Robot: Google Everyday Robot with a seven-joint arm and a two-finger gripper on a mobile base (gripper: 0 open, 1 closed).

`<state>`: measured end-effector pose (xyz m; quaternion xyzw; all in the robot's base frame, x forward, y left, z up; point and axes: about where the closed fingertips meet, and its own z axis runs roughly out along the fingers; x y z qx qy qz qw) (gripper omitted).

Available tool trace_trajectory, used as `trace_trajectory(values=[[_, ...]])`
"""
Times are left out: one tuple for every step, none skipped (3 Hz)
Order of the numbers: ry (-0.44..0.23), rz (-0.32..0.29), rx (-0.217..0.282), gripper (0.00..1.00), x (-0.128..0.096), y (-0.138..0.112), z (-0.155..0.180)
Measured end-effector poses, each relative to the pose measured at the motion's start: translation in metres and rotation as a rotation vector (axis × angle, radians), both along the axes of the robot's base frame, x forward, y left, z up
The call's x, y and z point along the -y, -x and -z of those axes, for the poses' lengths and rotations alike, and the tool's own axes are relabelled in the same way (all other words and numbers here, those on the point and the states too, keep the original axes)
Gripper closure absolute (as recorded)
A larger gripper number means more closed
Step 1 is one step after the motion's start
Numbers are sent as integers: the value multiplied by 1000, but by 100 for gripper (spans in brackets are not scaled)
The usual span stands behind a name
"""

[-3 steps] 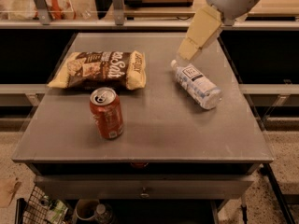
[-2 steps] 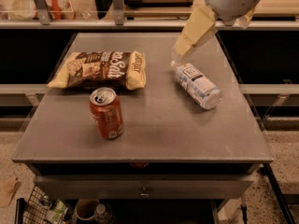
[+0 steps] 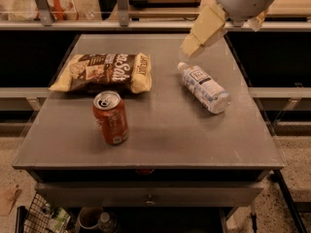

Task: Place blue plastic bottle upright

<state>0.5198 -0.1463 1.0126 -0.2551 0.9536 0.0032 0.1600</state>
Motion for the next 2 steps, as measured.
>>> trace_trajectory(values=[[-5, 2, 1, 0, -8, -18, 6], [4, 0, -14, 0, -16, -36, 25]])
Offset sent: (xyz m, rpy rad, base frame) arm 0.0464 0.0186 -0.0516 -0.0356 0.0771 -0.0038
